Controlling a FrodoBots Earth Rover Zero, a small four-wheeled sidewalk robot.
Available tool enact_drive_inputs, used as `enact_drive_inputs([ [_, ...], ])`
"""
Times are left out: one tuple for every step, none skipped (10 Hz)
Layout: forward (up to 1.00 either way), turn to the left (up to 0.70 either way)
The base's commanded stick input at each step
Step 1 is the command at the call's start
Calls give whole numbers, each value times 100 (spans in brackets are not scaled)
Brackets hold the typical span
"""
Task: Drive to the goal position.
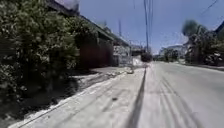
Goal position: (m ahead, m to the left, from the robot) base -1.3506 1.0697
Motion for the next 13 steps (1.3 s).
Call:
enact_drive_inputs([
  [100,-37],
  [100,-37],
  [100,-37],
  [100,-37],
  [100,-2],
  [100,3],
  [100,3],
  [100,-3],
  [100,-19],
  [100,-37],
  [100,-32],
  [100,-10],
  [100,3],
])
